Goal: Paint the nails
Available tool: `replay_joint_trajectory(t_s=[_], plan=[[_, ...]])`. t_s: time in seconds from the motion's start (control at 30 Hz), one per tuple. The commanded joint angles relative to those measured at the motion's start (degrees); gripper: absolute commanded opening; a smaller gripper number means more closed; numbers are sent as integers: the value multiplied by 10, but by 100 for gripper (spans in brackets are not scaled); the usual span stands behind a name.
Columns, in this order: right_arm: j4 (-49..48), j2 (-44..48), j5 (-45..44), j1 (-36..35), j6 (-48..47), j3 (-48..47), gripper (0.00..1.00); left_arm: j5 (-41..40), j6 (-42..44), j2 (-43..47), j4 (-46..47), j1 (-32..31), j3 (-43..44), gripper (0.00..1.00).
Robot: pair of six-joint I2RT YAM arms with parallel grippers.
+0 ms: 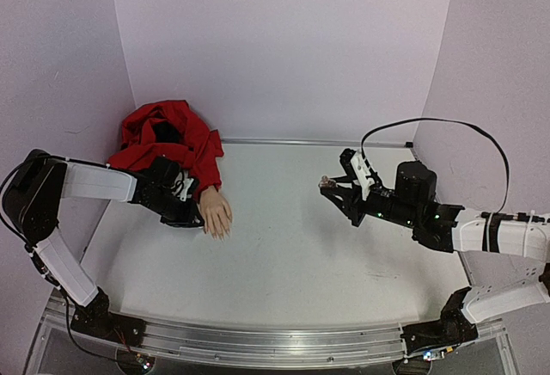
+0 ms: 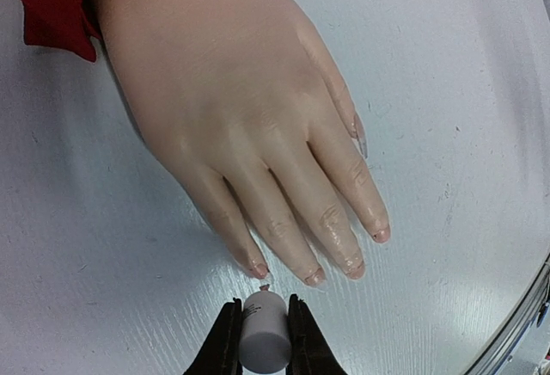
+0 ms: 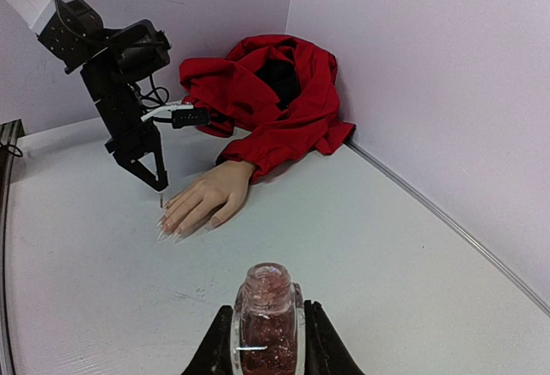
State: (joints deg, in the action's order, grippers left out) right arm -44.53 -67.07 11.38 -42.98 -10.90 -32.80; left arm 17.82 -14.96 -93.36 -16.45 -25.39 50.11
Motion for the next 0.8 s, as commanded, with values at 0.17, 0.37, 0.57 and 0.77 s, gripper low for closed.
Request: replay_joint_trajectory(t_s=[0.17,0.37,0.57,0.77], plan=[[-32,4,3,3,-2,-2,0,-5,1,4,13,3,22,0],[-32,2,4,3,-2,-3,0,-4,1,1,15,3,25,0],[-32,1,5,3,-2,-4,0,-5,3,-2,15,3,28,0],[-32,0,4,3,-2,-3,0,-8,5,-3,16,3,30,0]])
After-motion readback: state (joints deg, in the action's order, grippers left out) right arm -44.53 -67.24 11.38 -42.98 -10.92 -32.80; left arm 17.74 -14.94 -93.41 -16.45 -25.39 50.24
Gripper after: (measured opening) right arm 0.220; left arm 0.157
